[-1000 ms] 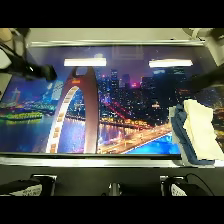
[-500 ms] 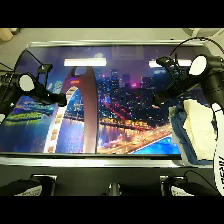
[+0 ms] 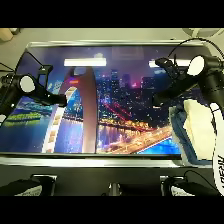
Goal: Fold the shirts.
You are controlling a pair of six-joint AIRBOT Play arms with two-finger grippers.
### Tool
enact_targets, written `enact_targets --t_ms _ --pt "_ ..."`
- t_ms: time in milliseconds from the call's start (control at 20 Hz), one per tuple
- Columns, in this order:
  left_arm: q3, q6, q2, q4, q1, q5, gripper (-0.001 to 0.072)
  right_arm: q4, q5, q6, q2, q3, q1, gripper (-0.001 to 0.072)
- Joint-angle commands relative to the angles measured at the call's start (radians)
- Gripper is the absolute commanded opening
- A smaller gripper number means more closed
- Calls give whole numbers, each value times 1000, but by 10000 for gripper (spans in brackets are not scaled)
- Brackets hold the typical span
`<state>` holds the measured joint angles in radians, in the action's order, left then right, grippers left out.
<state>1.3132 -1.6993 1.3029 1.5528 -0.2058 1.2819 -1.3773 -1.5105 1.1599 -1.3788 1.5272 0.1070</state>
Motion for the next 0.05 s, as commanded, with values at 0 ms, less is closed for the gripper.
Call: enact_targets --t_ms 0 --pt "-1 0 0 0 0 0 678 1 -1 -1 -1 0 1 679"
